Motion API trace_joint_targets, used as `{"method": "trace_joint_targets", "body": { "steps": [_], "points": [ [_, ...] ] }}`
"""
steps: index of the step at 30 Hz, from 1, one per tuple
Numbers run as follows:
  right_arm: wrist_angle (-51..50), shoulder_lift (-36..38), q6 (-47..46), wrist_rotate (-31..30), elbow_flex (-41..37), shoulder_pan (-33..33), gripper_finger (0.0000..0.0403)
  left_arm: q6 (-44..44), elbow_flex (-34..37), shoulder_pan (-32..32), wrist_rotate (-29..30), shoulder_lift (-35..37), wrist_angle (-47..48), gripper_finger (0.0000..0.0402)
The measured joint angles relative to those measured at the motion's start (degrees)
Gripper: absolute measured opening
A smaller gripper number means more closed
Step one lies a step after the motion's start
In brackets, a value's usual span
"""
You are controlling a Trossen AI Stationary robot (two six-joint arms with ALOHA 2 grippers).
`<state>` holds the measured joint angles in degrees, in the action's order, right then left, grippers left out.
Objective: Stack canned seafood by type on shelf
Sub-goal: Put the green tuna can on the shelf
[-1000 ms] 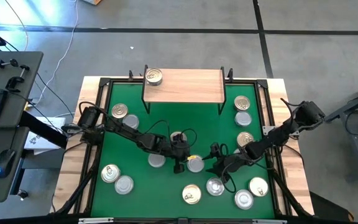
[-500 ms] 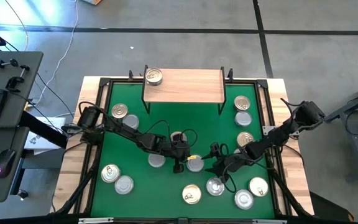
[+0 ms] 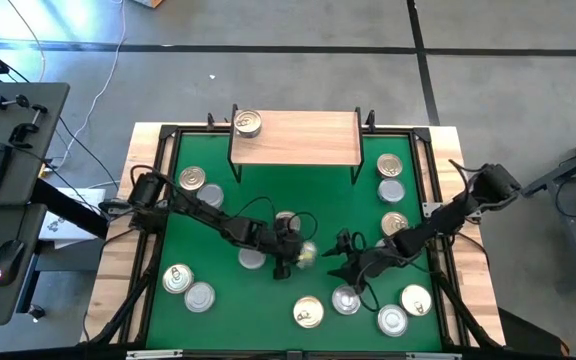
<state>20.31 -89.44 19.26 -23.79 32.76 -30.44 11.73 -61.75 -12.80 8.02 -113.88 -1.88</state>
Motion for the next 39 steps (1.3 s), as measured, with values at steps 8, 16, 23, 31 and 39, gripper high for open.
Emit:
{"method": "trace_joint_targets", "body": {
  "steps": [8,16,23,31,39],
  "points": [
    [-2.3,-7.6,0.7,-5.9,6.1,0.0,0.0301,1.5,1.2,0.0,0.6,0.3,-1.6,0.0],
    [-21.2,-2.8,-10.2,-10.2,10.7,0.6,0.0305,1.0,1.2,-0.1,1.5,0.4,-1.9,0.0],
    [-30.7,1.3,-17.5,-5.4,11.1,6.5,0.0304,1.0,1.0,-0.1,1.7,0.5,-2.4,0.0],
    [-32.2,1.2,-20.8,3.6,11.1,11.9,0.0304,-2.7,-3.7,2.2,7.1,2.1,-5.5,0.0],
    [-32.7,4.4,-31.1,-2.0,6.0,7.0,0.0283,-4.8,-3.9,13.5,0.5,1.4,-9.9,0.0]
  ]
}}
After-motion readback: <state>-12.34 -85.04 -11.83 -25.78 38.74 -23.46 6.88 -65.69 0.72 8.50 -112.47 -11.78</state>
